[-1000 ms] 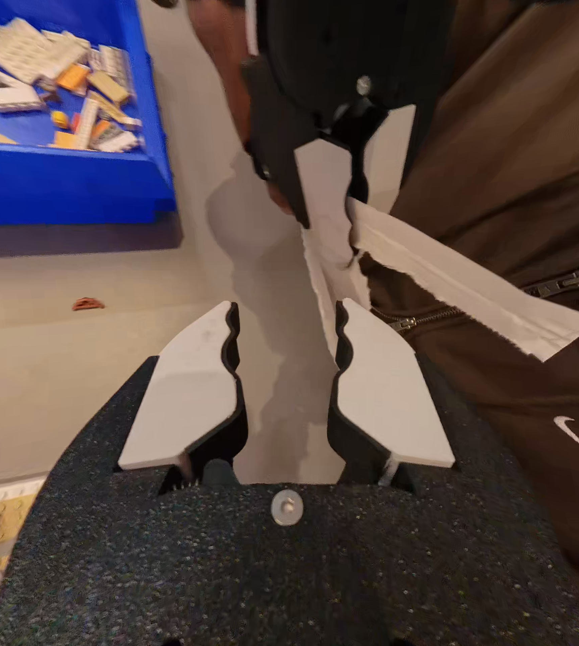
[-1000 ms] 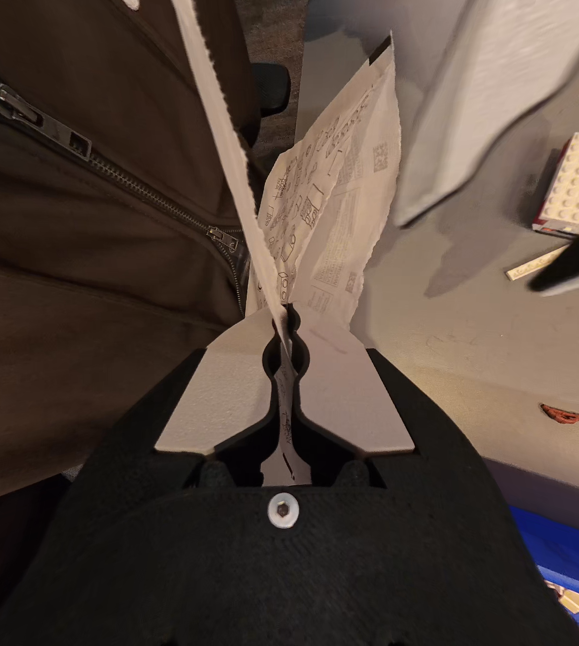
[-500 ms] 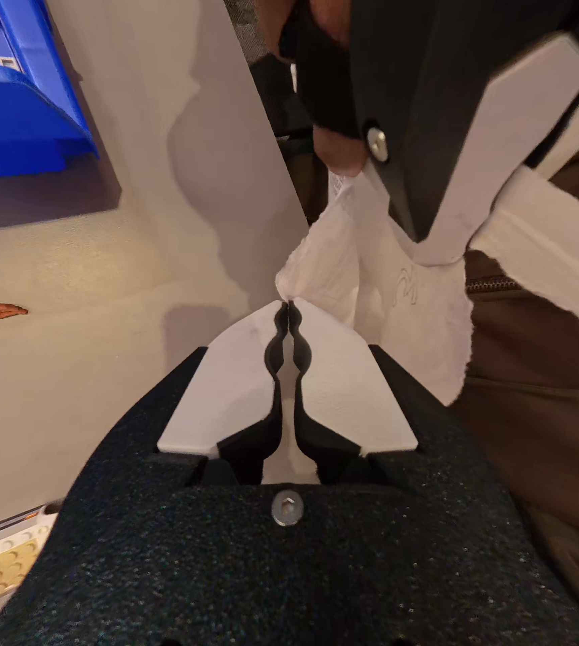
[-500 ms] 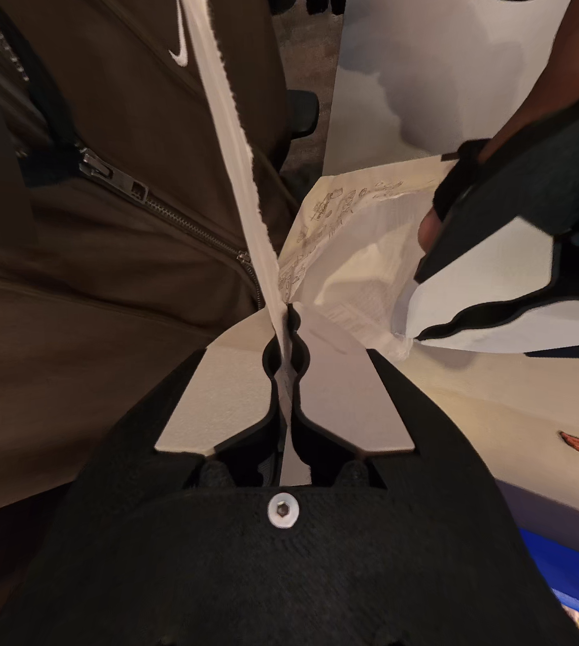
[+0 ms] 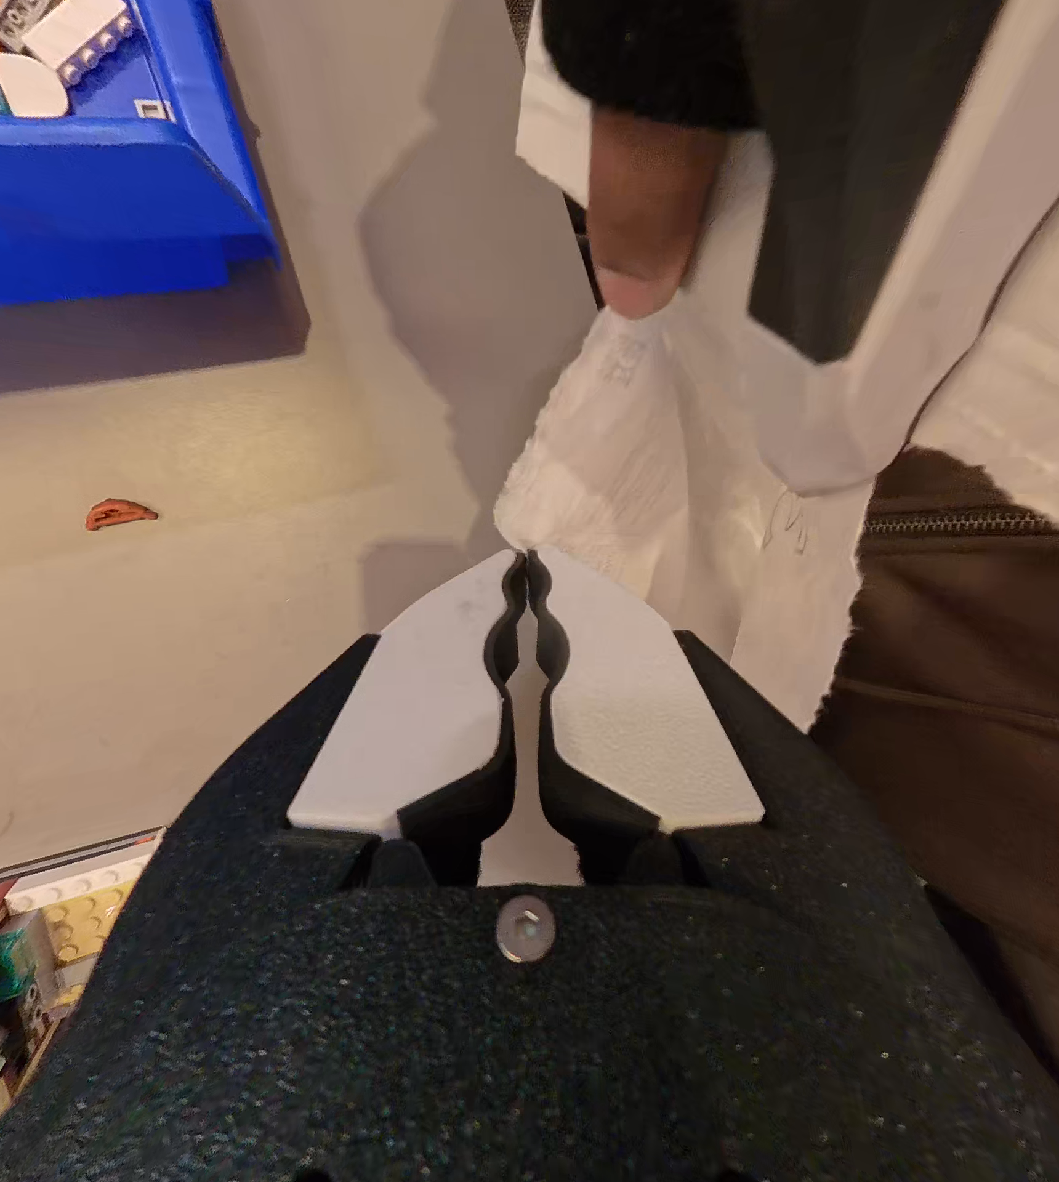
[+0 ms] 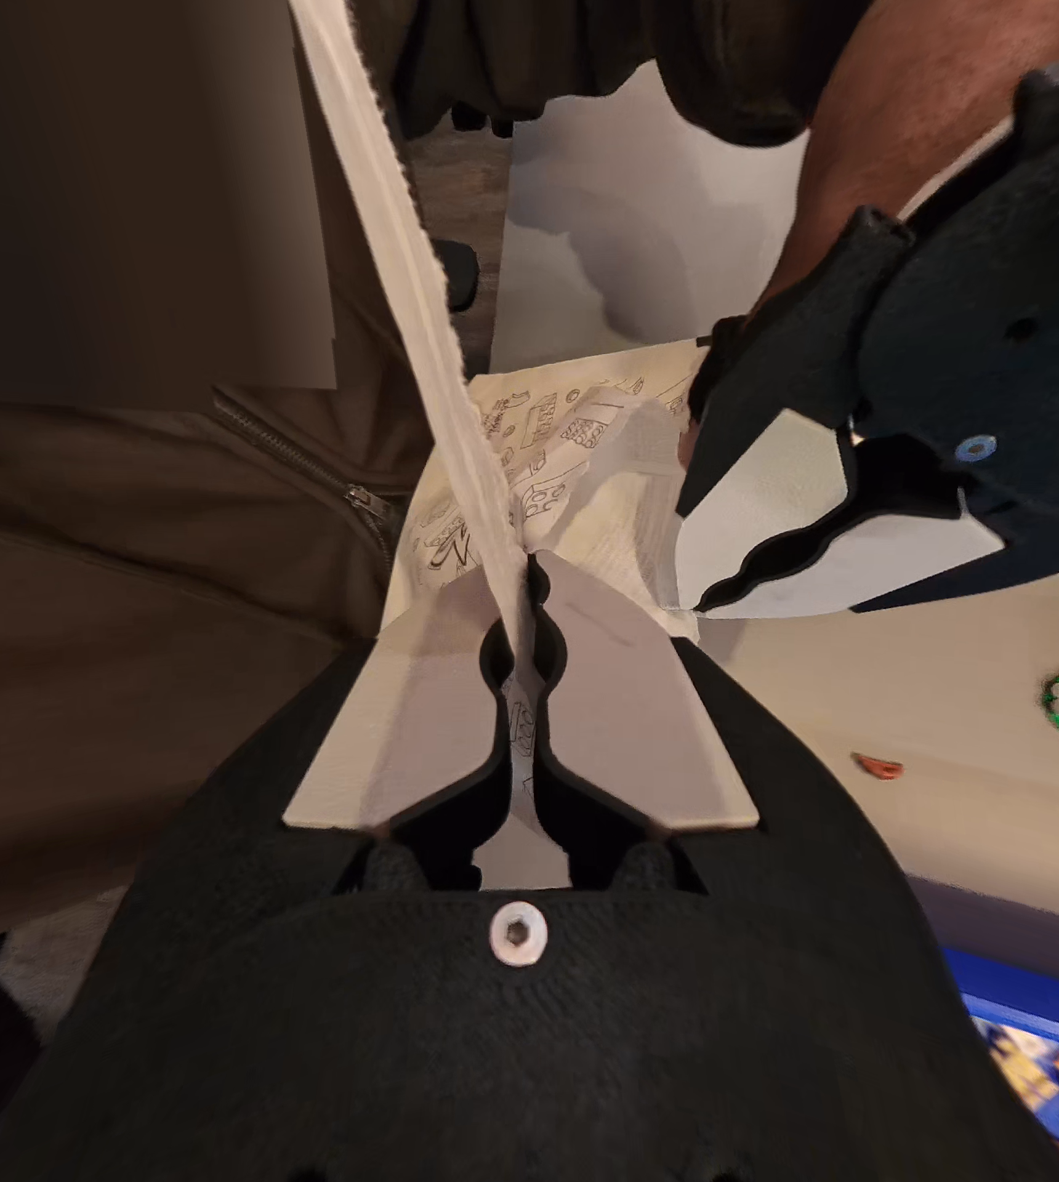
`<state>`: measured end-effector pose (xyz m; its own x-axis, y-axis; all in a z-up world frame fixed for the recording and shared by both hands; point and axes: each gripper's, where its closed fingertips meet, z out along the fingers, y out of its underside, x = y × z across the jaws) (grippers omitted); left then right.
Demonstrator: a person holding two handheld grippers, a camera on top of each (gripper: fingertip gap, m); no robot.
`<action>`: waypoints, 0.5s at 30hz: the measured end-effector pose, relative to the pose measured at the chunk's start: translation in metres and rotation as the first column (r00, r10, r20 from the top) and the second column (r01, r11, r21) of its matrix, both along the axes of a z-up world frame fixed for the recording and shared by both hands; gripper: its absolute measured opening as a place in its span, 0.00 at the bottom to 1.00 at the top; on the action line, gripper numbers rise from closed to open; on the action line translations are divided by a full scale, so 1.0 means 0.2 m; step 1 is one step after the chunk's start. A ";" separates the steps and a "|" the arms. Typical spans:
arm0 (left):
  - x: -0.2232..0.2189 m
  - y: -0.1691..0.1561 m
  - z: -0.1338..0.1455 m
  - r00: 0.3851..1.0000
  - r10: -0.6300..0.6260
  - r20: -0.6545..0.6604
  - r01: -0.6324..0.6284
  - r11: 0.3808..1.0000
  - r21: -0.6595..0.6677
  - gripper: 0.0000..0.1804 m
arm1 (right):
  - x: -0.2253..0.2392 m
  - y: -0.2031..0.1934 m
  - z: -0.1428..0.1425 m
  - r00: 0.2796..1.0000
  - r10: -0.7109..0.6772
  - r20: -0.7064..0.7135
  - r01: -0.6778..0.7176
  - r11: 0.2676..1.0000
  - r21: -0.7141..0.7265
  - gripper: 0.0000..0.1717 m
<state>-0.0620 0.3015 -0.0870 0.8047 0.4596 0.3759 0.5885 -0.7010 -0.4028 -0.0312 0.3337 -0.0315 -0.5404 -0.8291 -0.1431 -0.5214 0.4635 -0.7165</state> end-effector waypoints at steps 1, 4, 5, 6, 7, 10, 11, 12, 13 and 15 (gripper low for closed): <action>0.00 0.00 0.00 1.000 0.002 -0.002 -0.002 1.000 0.001 0.00 | 0.00 0.01 0.00 1.000 0.017 -0.023 -0.018 0.999 -0.027 0.00; 0.00 -0.01 0.01 1.000 0.002 -0.008 -0.002 1.000 -0.005 0.00 | 0.03 0.04 0.00 0.995 0.063 -0.076 -0.068 0.996 -0.065 0.00; 0.01 -0.01 0.01 1.000 0.001 -0.010 -0.001 1.000 -0.008 0.00 | 0.03 0.05 0.00 0.993 0.077 -0.093 -0.084 0.994 -0.075 0.00; 0.01 -0.01 0.01 1.000 -0.002 -0.014 0.001 1.000 -0.008 0.00 | 0.04 0.06 0.00 0.990 0.089 -0.108 -0.098 0.992 -0.080 0.00; 0.01 0.00 0.01 1.000 -0.002 -0.018 0.002 1.000 -0.009 0.00 | 0.04 0.08 -0.01 0.988 0.098 -0.119 -0.108 0.991 -0.078 0.00; 0.03 0.01 0.02 0.999 -0.020 -0.034 0.019 1.000 -0.014 0.00 | 0.05 0.12 0.00 0.985 0.114 -0.130 -0.123 0.991 -0.061 0.00; 0.03 0.01 0.02 0.999 -0.025 -0.042 0.023 0.999 -0.026 0.00 | 0.05 0.13 0.00 0.984 0.117 -0.136 -0.126 0.991 -0.054 0.00; 0.03 0.00 0.01 0.998 -0.029 -0.049 0.027 0.999 -0.047 0.00 | 0.05 0.14 -0.01 0.983 0.121 -0.141 -0.129 0.991 -0.047 0.00; 0.04 0.00 0.00 0.998 -0.037 -0.051 0.034 0.998 -0.050 0.00 | 0.05 0.15 -0.01 0.982 0.123 -0.144 -0.130 0.991 -0.044 0.00; 0.05 0.01 0.01 0.998 -0.038 -0.053 0.036 0.999 -0.033 0.00 | 0.06 0.16 -0.01 0.981 0.122 -0.149 -0.130 0.991 -0.043 0.00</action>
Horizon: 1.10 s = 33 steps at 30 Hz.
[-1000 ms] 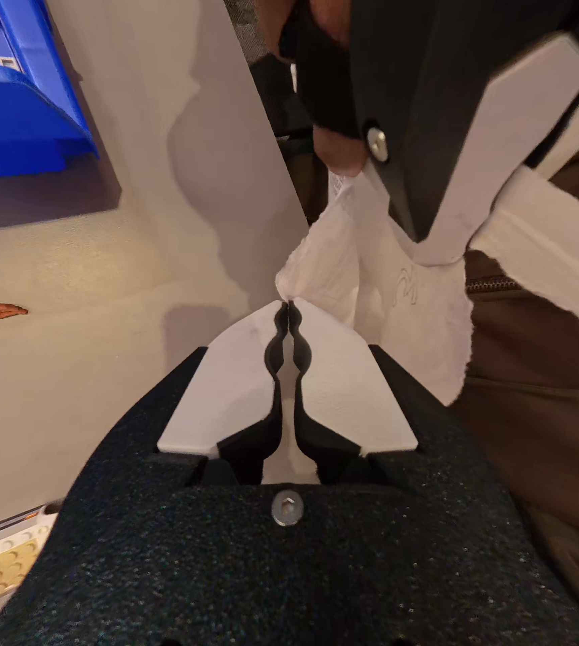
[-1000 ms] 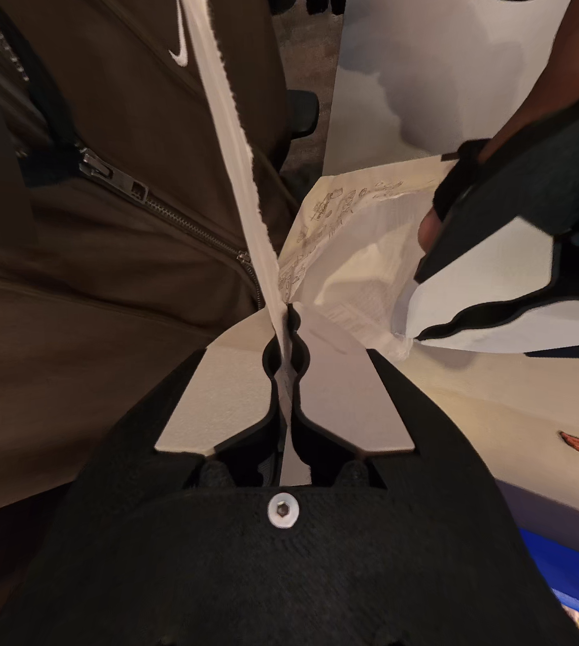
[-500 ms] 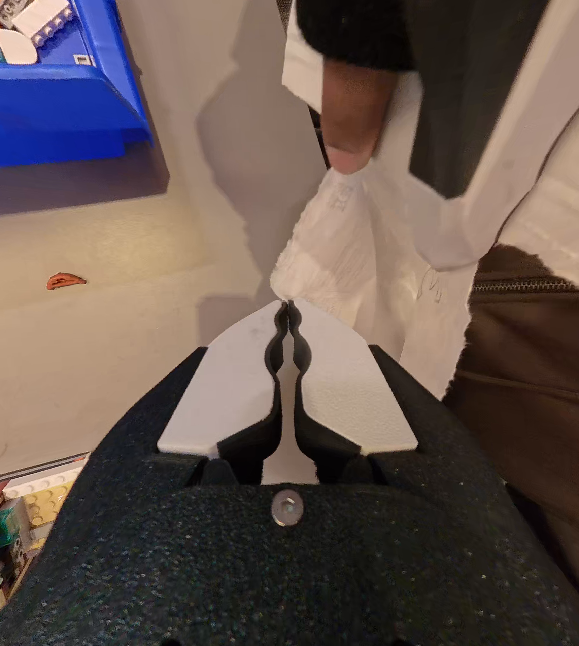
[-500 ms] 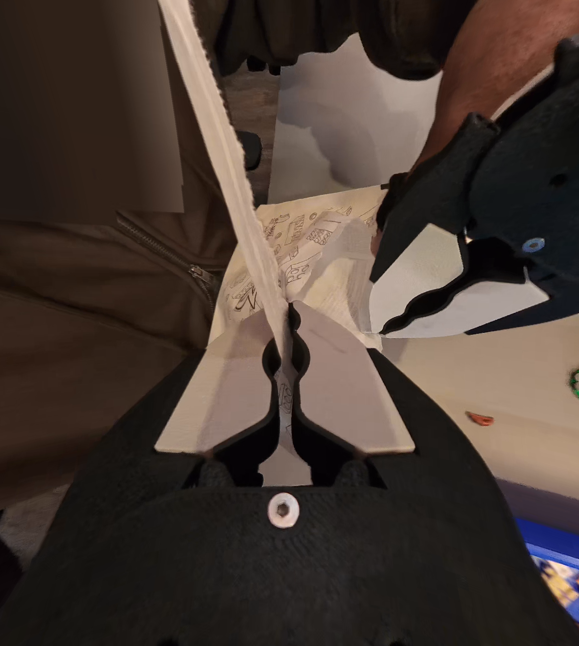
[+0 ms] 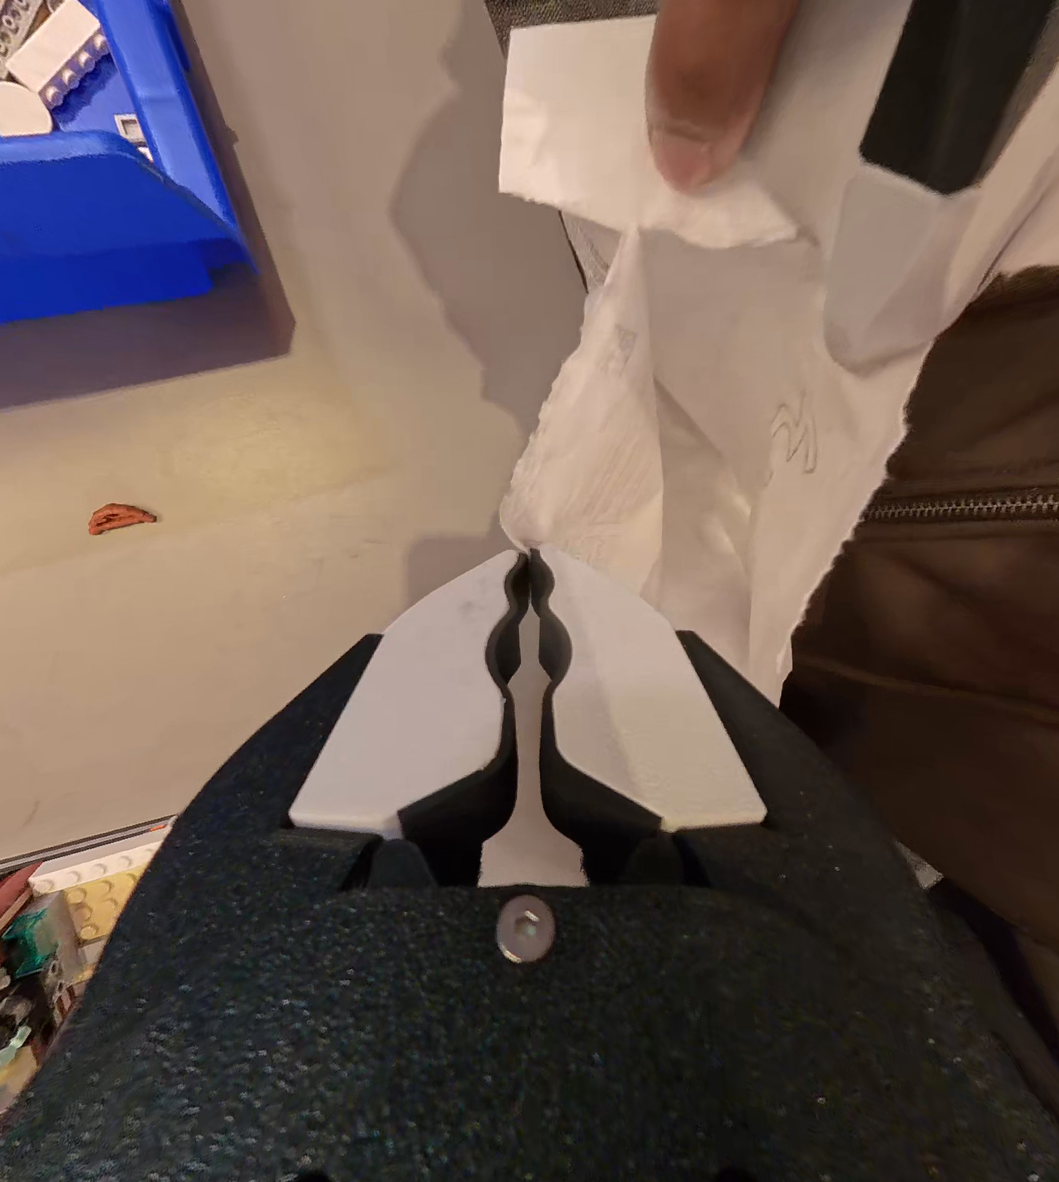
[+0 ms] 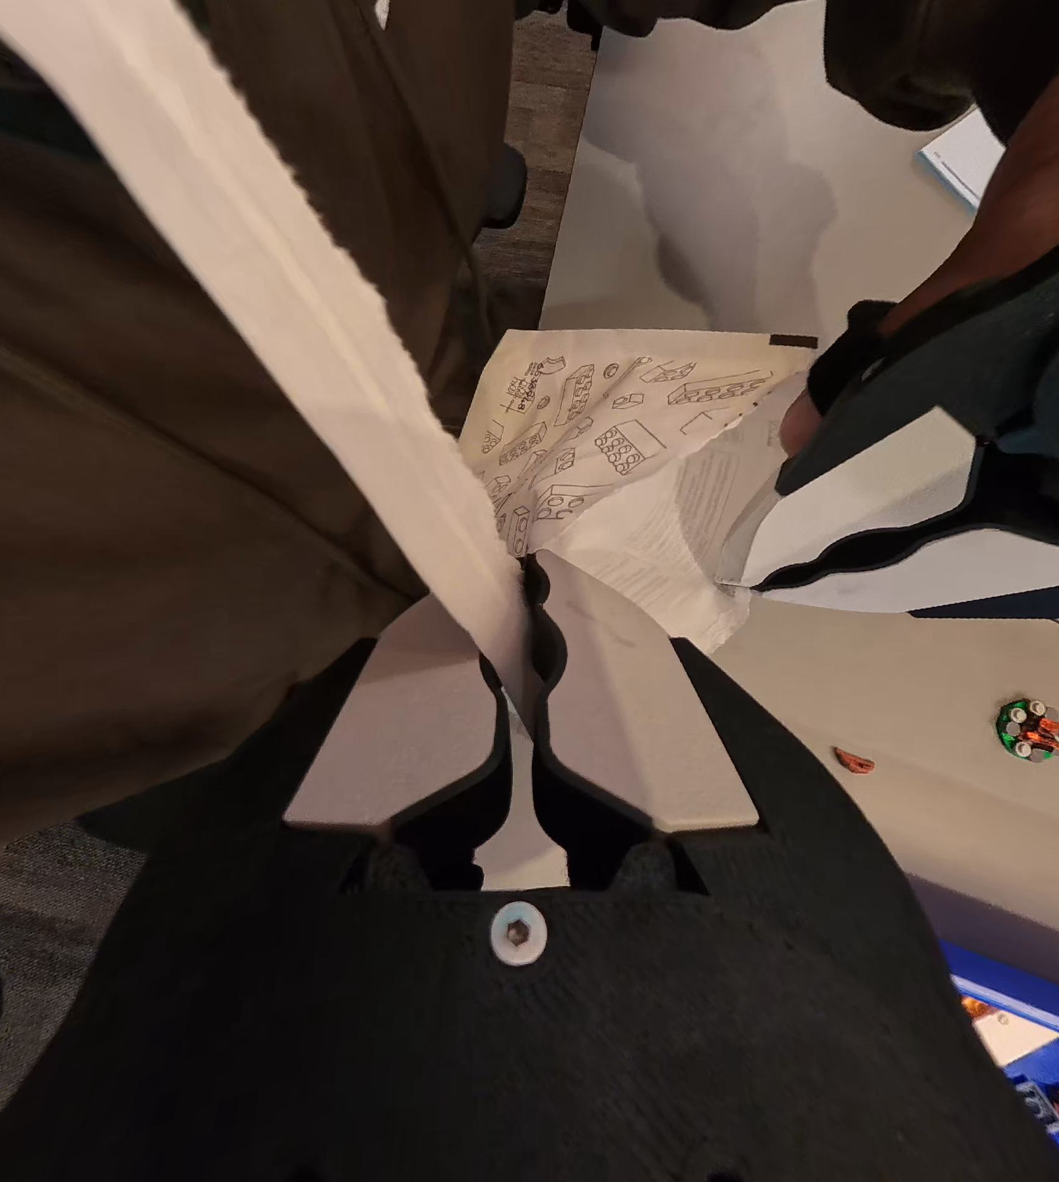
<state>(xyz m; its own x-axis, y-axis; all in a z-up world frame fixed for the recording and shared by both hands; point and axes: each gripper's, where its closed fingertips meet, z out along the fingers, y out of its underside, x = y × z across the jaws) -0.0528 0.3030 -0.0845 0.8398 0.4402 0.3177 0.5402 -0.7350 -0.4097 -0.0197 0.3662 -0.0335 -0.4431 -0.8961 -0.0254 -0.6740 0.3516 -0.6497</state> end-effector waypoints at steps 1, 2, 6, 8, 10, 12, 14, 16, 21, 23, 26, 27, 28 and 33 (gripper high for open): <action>0.00 0.00 0.00 1.000 -0.002 -0.002 0.002 1.000 -0.001 0.00 | 0.00 0.00 0.00 1.000 -0.004 -0.002 0.004 1.000 -0.001 0.00; 0.00 0.00 0.00 1.000 0.001 -0.006 -0.001 1.000 -0.001 0.00 | 0.00 0.01 0.00 1.000 -0.010 -0.005 0.010 1.000 -0.003 0.00; 0.00 0.00 0.02 1.000 -0.004 -0.028 0.005 1.000 0.014 0.00 | -0.02 0.01 0.00 0.999 -0.031 -0.013 0.031 0.999 -0.029 0.00; 0.00 0.00 0.03 0.999 -0.013 -0.036 0.013 1.000 0.021 0.00 | -0.03 0.00 0.00 0.999 -0.039 -0.022 0.038 0.998 -0.053 0.00; 0.00 0.02 0.04 0.999 -0.011 -0.039 0.013 0.999 0.049 0.00 | -0.04 0.00 -0.01 0.998 -0.044 -0.042 0.040 0.996 -0.079 0.00; 0.00 0.03 0.06 0.999 -0.020 -0.038 0.023 0.997 0.075 0.00 | -0.04 0.00 -0.02 0.998 -0.039 -0.050 0.034 0.995 -0.095 0.00; -0.01 0.05 0.07 0.998 -0.026 -0.050 0.030 0.996 0.090 0.01 | -0.03 0.00 -0.02 0.998 -0.031 -0.053 0.026 0.994 -0.107 0.00; -0.03 0.07 0.10 0.997 -0.040 -0.065 0.046 0.994 0.098 0.05 | -0.02 0.00 -0.02 0.998 -0.025 -0.057 0.019 0.994 -0.105 0.00; -0.05 0.14 0.12 0.988 -0.131 -0.078 0.139 0.986 0.094 0.12 | 0.01 0.00 -0.03 0.998 -0.004 -0.067 -0.003 0.994 -0.109 0.00; -0.04 0.17 0.11 0.980 -0.190 -0.066 0.195 0.977 0.085 0.13 | 0.02 0.00 -0.03 0.997 0.004 -0.076 -0.012 0.994 -0.108 0.00; -0.02 0.22 0.10 0.967 -0.254 -0.032 0.256 0.959 0.120 0.14 | 0.02 -0.01 -0.03 0.996 0.007 -0.091 -0.018 0.993 -0.118 0.00; -0.02 0.24 0.09 0.964 -0.264 -0.019 0.264 0.956 0.127 0.15 | 0.02 -0.01 -0.03 0.995 0.006 -0.098 -0.018 0.992 -0.123 0.00; -0.02 0.26 0.08 0.962 -0.272 -0.006 0.271 0.953 0.134 0.15 | 0.02 -0.01 -0.03 0.994 0.004 -0.108 -0.018 0.992 -0.129 0.00; -0.01 0.31 0.03 0.956 -0.290 0.031 0.285 0.951 0.124 0.00 | 0.01 0.00 -0.05 0.990 -0.003 -0.142 -0.015 0.992 -0.123 0.00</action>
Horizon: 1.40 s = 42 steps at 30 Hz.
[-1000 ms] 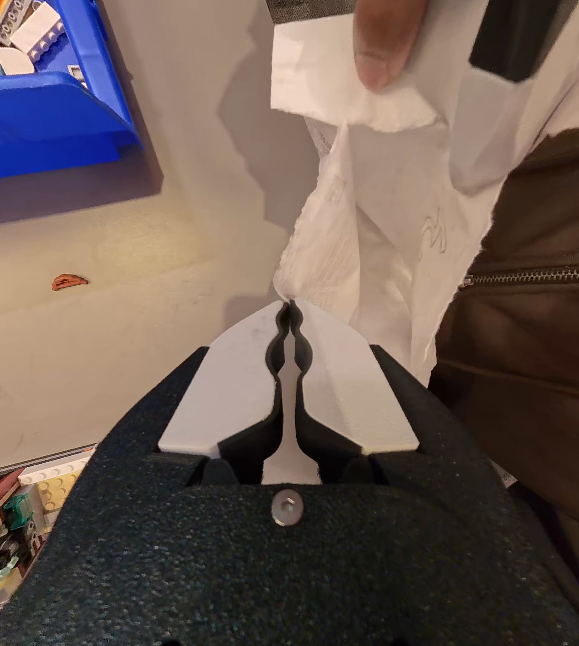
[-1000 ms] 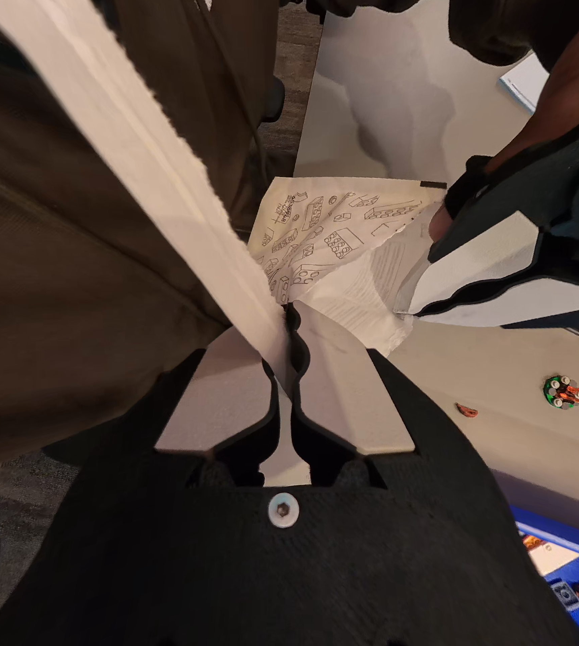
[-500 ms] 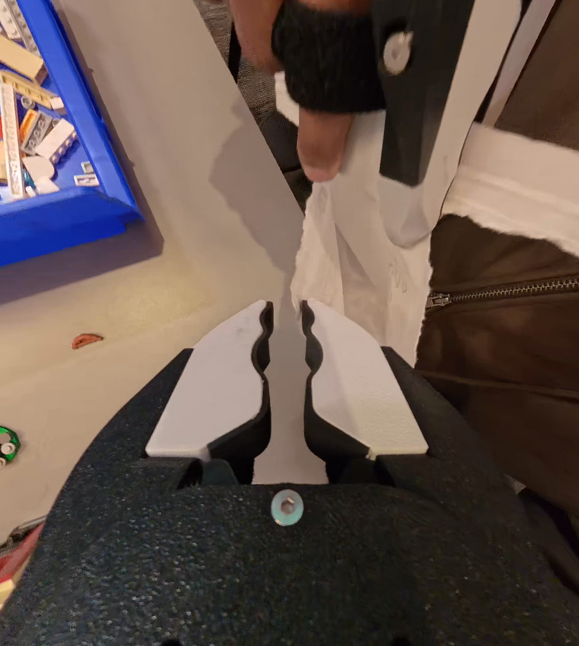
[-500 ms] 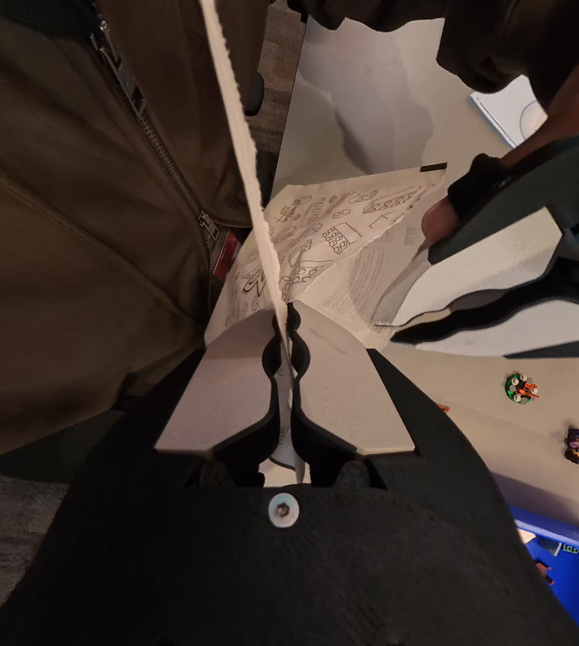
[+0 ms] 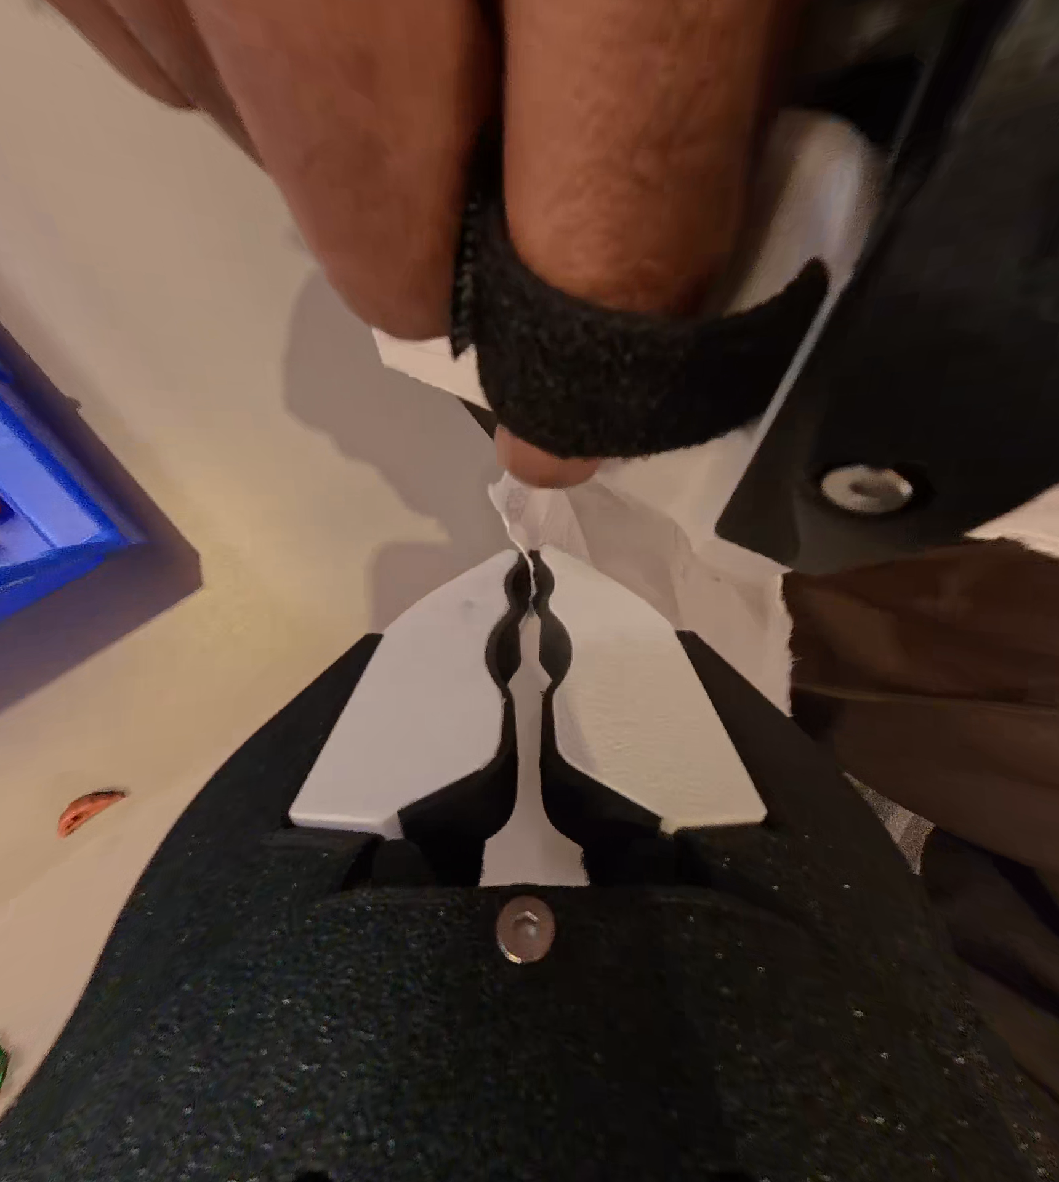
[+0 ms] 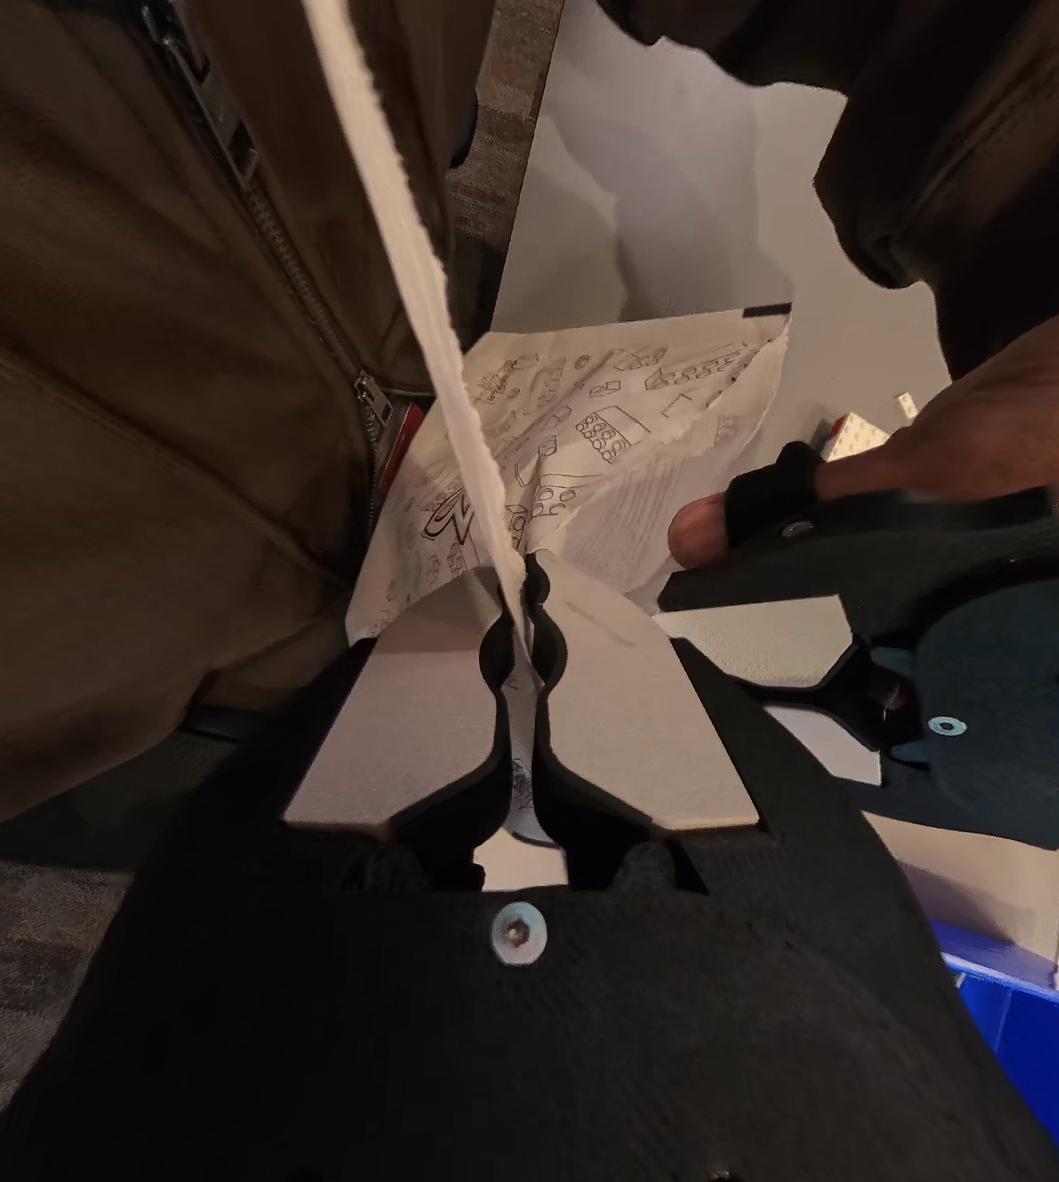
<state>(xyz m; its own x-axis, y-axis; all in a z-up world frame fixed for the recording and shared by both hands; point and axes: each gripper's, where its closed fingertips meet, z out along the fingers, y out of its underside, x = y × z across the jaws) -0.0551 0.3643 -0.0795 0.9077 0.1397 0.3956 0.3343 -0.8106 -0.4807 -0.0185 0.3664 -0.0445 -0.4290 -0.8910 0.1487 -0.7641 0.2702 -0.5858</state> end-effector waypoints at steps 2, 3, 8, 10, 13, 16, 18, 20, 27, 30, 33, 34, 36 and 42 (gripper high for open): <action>0.00 -0.02 -0.02 1.000 0.017 -0.009 -0.017 0.999 -0.048 0.00 | 0.00 0.02 -0.01 1.000 0.001 -0.003 0.000 1.000 0.014 0.00; -0.01 -0.04 -0.03 0.999 0.024 -0.024 -0.026 0.997 -0.078 0.00 | 0.00 0.03 -0.01 1.000 0.001 -0.009 -0.001 1.000 0.016 0.00; -0.01 -0.07 -0.03 0.996 0.050 -0.073 -0.061 0.986 -0.155 0.00 | 0.00 0.07 0.00 1.000 0.003 -0.027 -0.002 1.000 0.025 0.00; -0.01 -0.08 -0.03 0.995 0.046 -0.083 -0.060 0.984 -0.169 0.00 | 0.00 0.08 0.00 1.000 0.001 -0.030 0.000 1.000 0.027 0.00; -0.02 -0.11 -0.05 0.993 0.050 -0.110 -0.072 0.975 -0.208 0.00 | 0.00 0.09 0.00 1.000 0.005 -0.027 -0.004 0.999 0.037 0.00; -0.01 -0.12 -0.06 0.993 0.055 -0.105 -0.076 0.977 -0.199 0.00 | 0.01 0.10 0.00 0.999 0.012 -0.035 -0.011 0.999 0.045 0.00; -0.02 -0.13 -0.06 0.992 0.055 -0.112 -0.077 0.976 -0.201 0.00 | 0.02 0.11 0.00 0.999 0.015 -0.037 -0.013 0.999 0.047 0.00; -0.02 -0.14 -0.06 0.991 0.052 -0.125 -0.078 0.974 -0.215 0.00 | 0.02 0.11 0.00 0.999 0.024 -0.044 -0.022 0.999 0.048 0.00; -0.03 -0.19 -0.09 0.991 0.057 -0.123 -0.085 0.968 -0.235 0.00 | 0.04 0.16 0.00 0.994 0.073 -0.080 -0.069 0.996 0.058 0.00; -0.03 -0.21 -0.10 0.990 0.069 -0.127 -0.098 0.965 -0.243 0.00 | 0.04 0.17 0.00 0.994 0.070 -0.079 -0.065 0.996 0.069 0.00; -0.04 -0.24 -0.12 0.990 0.071 -0.123 -0.101 0.962 -0.254 0.00 | 0.04 0.19 0.01 0.993 0.085 -0.083 -0.079 0.994 0.079 0.00; -0.04 -0.24 -0.12 0.991 0.081 -0.111 -0.104 0.968 -0.228 0.00 | 0.04 0.19 0.01 0.994 0.078 -0.079 -0.071 0.994 0.080 0.00; -0.04 -0.25 -0.12 0.990 0.097 -0.105 -0.118 0.970 -0.215 0.00 | 0.03 0.16 0.02 0.997 0.034 -0.069 -0.029 0.997 0.070 0.00; -0.13 -0.27 -0.11 0.968 0.196 -0.157 -0.220 0.964 -0.152 0.09 | -0.06 0.08 0.01 0.993 -0.081 -0.086 0.084 0.996 0.037 0.00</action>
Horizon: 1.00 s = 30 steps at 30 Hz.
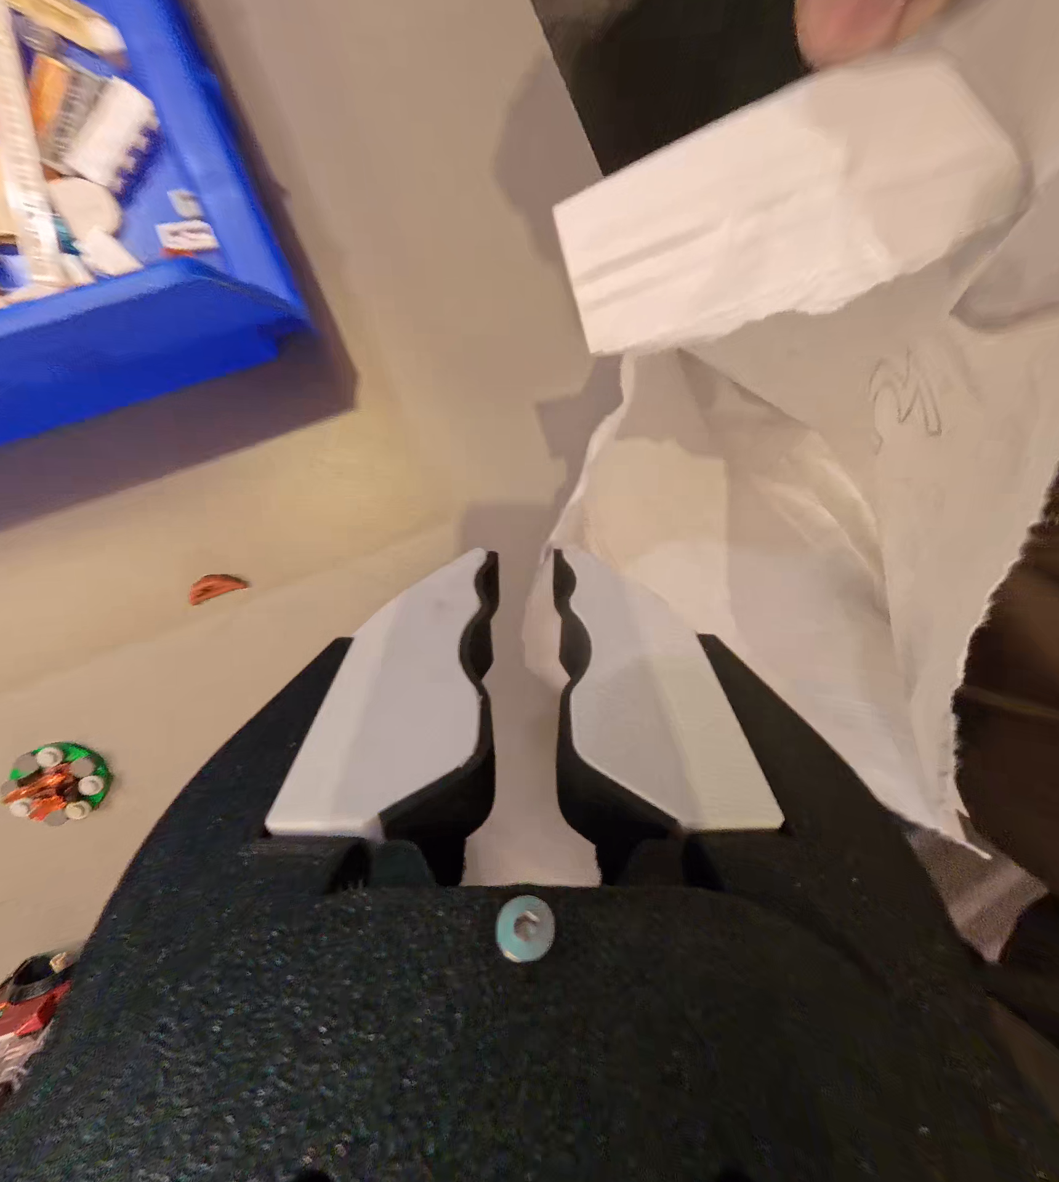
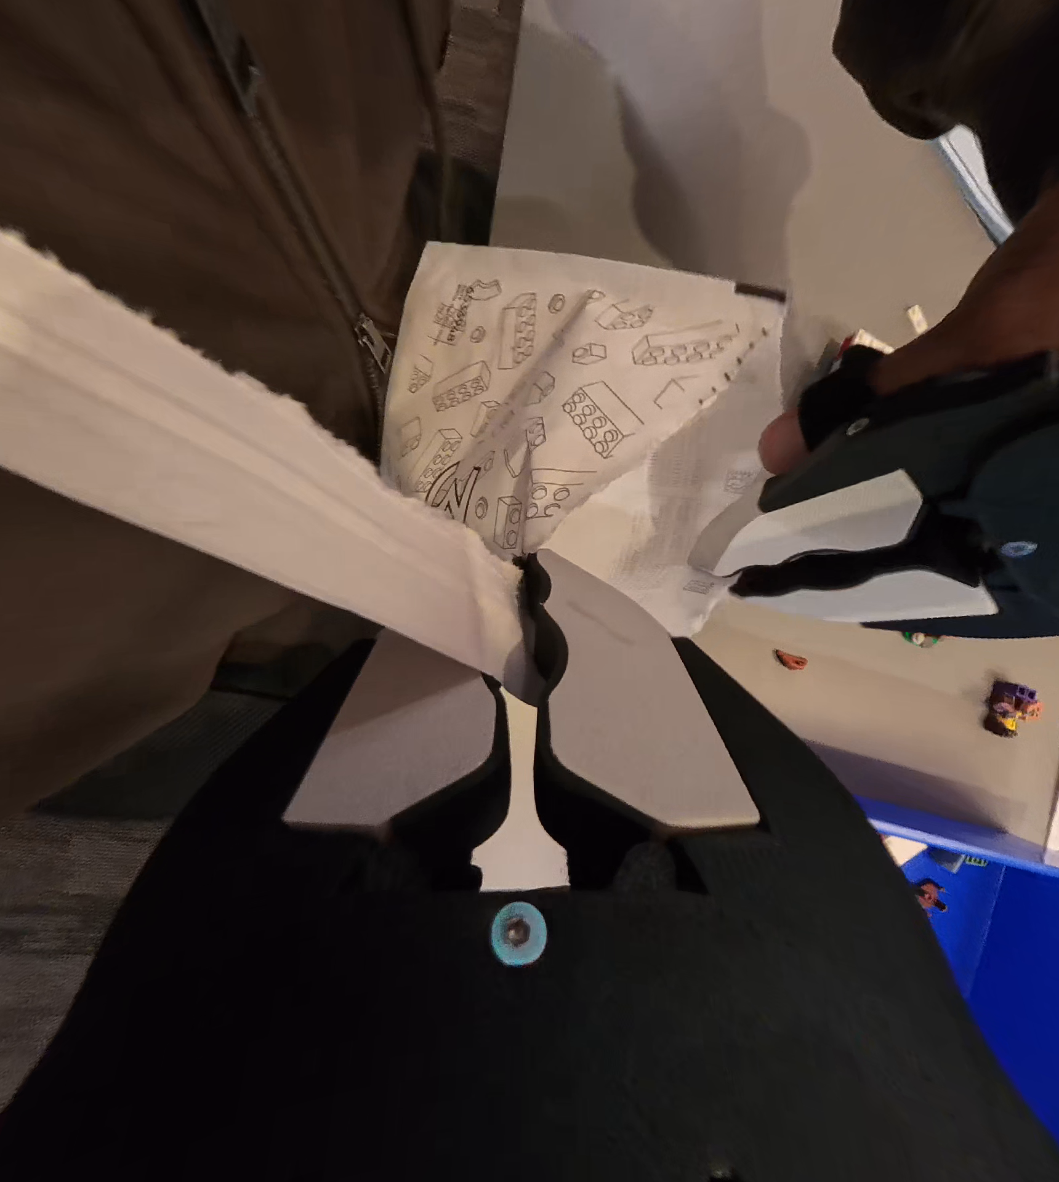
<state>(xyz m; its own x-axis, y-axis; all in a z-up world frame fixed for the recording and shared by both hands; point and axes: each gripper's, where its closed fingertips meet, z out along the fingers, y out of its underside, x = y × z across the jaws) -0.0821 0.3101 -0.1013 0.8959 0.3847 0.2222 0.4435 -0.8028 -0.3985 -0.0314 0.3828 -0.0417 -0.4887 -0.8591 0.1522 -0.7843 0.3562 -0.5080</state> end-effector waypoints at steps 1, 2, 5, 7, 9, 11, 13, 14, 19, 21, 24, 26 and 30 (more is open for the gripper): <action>-0.03 0.00 0.03 0.999 0.035 -0.017 -0.034 0.999 0.033 0.11 | -0.01 0.00 -0.01 1.000 -0.007 -0.006 0.007 1.000 0.007 0.00; -0.06 -0.01 0.06 0.997 0.072 -0.025 -0.070 0.995 0.078 0.13 | -0.01 0.00 -0.02 1.000 -0.013 -0.011 0.014 1.000 0.011 0.00; -0.20 -0.05 0.16 0.967 0.253 -0.037 -0.241 0.948 0.208 0.20 | -0.02 -0.01 -0.04 0.999 -0.036 -0.008 0.036 0.999 0.021 0.00; -0.32 -0.12 0.18 0.910 0.414 -0.015 -0.397 0.882 0.254 0.24 | -0.03 -0.02 -0.04 0.999 -0.054 -0.005 0.054 0.998 0.024 0.00; -0.43 -0.18 0.16 0.838 0.546 0.020 -0.528 0.800 0.285 0.29 | -0.03 -0.03 -0.05 0.998 -0.069 -0.002 0.069 0.997 0.025 0.00; -0.53 -0.22 0.14 0.759 0.647 0.072 -0.633 0.707 0.314 0.30 | -0.03 -0.05 -0.06 0.996 -0.085 0.000 0.085 0.996 0.026 0.00; -0.62 -0.20 0.14 0.697 0.701 0.152 -0.700 0.617 0.361 0.31 | -0.02 -0.07 -0.08 0.995 -0.095 -0.002 0.095 0.995 0.021 0.01; -0.66 -0.19 0.15 0.671 0.717 0.186 -0.723 0.580 0.374 0.33 | -0.02 -0.07 -0.08 0.995 -0.098 -0.001 0.098 0.995 0.017 0.01; -0.81 -0.10 0.02 0.623 0.766 0.157 -0.772 0.571 0.281 0.40 | -0.02 -0.08 -0.11 0.993 -0.116 -0.003 0.116 0.993 -0.003 0.00; -0.85 -0.09 -0.05 0.632 0.765 0.120 -0.768 0.599 0.228 0.39 | -0.03 -0.08 -0.11 0.992 -0.124 0.001 0.124 0.992 -0.010 0.00; -0.91 -0.07 -0.06 0.656 0.745 0.122 -0.751 0.627 0.205 0.38 | -0.04 -0.07 -0.12 0.991 -0.137 0.007 0.137 0.990 -0.023 0.00; -0.95 -0.11 -0.05 0.677 0.733 0.075 -0.731 0.656 0.185 0.29 | -0.05 -0.08 -0.12 0.989 -0.146 -0.005 0.146 0.989 -0.037 0.00; -1.01 -0.22 -0.03 0.687 0.726 0.003 -0.721 0.682 0.121 0.21 | -0.06 -0.09 -0.12 0.988 -0.153 -0.009 0.152 0.986 -0.072 0.01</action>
